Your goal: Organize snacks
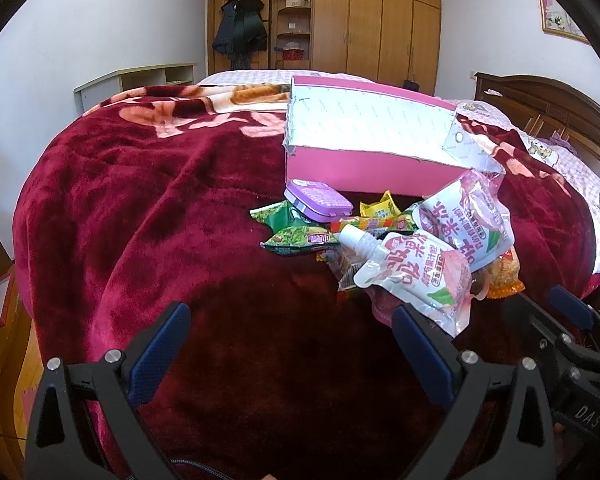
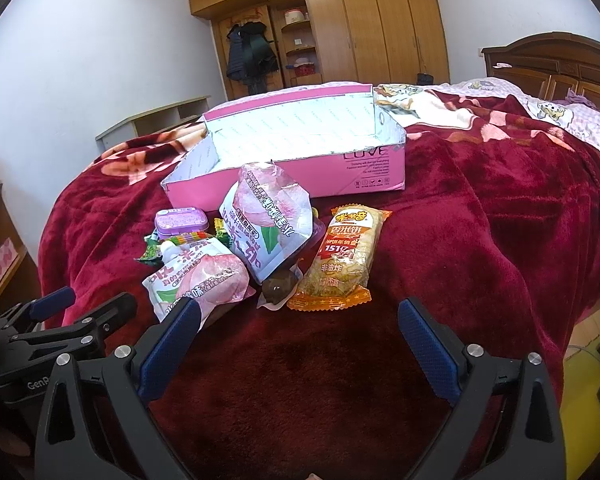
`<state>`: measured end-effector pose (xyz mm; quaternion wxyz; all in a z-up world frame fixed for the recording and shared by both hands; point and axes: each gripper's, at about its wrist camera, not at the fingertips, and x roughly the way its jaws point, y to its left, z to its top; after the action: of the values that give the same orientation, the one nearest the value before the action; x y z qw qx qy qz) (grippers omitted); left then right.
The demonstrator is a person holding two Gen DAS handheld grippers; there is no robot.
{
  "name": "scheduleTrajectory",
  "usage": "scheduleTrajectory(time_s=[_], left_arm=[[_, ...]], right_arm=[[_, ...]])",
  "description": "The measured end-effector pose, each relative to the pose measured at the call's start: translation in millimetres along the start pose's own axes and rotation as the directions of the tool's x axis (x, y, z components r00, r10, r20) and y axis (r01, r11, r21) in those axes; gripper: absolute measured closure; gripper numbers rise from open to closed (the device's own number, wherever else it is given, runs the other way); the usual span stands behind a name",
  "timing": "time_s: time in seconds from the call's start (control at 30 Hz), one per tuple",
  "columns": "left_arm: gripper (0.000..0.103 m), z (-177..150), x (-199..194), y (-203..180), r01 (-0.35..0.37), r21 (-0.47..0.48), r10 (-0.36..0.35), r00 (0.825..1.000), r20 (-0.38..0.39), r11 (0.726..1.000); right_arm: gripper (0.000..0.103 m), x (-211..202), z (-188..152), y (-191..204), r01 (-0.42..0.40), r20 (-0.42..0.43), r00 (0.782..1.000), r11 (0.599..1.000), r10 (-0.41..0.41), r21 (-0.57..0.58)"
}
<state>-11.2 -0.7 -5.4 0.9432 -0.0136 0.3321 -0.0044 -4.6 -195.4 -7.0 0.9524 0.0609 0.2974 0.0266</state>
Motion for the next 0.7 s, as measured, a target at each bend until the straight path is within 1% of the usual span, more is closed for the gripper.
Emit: scheduleTrajectory(time_s=[0.7], left_arm=[[0.000, -1.3, 0.0, -1.2, 0.004, 0.003, -0.004, 1.000, -0.001, 1.000]], right_arm=[[0.002, 0.3, 0.2, -0.4, -0.001, -0.001, 1.000, 1.000, 0.001, 0.000]])
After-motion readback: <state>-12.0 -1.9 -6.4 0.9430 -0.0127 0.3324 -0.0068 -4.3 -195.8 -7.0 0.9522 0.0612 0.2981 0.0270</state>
